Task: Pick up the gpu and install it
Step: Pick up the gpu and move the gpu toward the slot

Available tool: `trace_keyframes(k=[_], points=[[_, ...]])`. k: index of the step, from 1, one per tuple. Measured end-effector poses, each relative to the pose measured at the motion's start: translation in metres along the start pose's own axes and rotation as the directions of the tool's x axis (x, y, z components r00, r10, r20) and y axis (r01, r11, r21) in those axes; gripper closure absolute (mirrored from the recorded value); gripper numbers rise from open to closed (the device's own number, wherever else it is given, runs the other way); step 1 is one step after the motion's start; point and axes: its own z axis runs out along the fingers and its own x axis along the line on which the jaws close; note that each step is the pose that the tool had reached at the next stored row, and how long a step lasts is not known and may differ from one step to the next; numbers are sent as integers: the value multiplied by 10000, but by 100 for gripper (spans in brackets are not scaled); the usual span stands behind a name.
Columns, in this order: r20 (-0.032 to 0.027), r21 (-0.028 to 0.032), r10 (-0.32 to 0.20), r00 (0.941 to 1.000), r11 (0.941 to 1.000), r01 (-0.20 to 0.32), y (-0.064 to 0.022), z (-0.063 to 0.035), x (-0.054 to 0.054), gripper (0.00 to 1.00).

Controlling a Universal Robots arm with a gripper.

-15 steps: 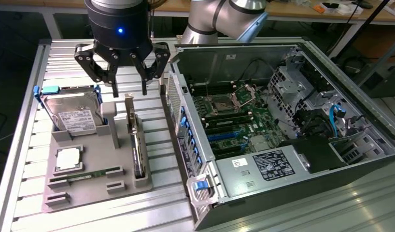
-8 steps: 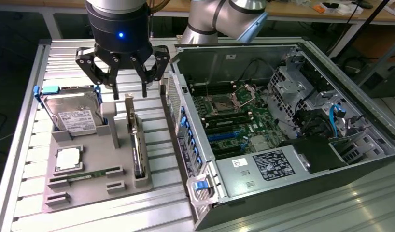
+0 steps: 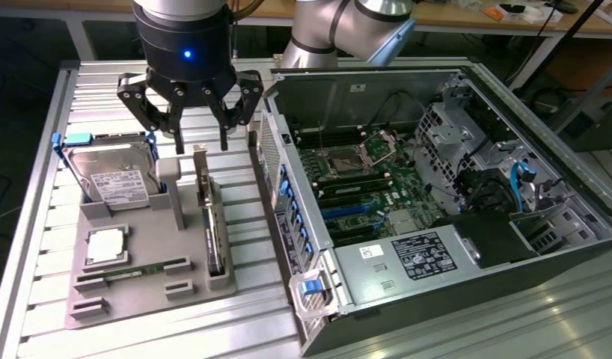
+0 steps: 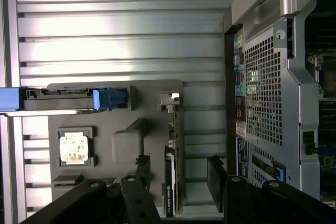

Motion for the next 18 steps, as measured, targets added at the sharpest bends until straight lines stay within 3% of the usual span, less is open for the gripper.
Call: trace_keyframes(k=[5, 10, 18], points=[[1, -1, 0, 10000, 10000, 0, 0, 4, 0, 44], [0, -1, 0, 10000, 10000, 0, -29, 86, -5, 44], [1, -2, 0, 10000, 10000, 0, -30, 97, -6, 44]])
